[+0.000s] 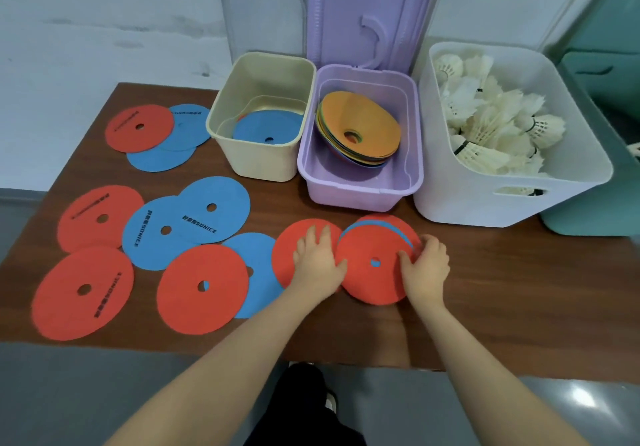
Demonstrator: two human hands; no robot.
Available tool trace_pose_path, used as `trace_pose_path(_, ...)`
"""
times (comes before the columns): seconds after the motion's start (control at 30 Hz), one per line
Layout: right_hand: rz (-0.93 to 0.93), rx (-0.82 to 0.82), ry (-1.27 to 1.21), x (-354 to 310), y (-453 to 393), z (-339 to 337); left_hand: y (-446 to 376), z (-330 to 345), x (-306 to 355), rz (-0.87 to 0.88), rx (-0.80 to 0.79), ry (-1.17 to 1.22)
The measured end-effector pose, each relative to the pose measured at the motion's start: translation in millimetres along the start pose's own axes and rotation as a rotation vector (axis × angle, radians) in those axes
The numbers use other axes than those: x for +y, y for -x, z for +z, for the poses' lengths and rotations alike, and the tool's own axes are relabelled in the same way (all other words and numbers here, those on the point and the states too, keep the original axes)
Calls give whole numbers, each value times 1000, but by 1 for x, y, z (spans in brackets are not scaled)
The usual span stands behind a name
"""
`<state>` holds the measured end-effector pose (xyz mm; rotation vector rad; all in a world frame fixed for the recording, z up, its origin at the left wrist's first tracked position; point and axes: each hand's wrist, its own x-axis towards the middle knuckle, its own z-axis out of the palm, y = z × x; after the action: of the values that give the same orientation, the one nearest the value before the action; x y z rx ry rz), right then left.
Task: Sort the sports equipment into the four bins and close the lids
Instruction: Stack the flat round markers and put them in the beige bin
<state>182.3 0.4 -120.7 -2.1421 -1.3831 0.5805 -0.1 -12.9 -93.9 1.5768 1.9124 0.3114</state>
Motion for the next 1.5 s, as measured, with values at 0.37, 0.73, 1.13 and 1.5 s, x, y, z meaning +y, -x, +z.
trace_pose_path(0.37, 188, 13, 89, -22, 3, 29, 14, 2, -34, -313, 114, 27)
trace_pose_path(0.73, -2, -104, 39, -47, 51, 59, 20, -11, -48, -225, 48, 104)
trace_pose_path(1.13, -40, -323, -165, -48, 54, 52, -2, -30, -67, -1, -30, -177)
trace_pose_path(1.5, -155, -297, -414, -32, 66, 27, -6, -37, -57, 123, -63, -140)
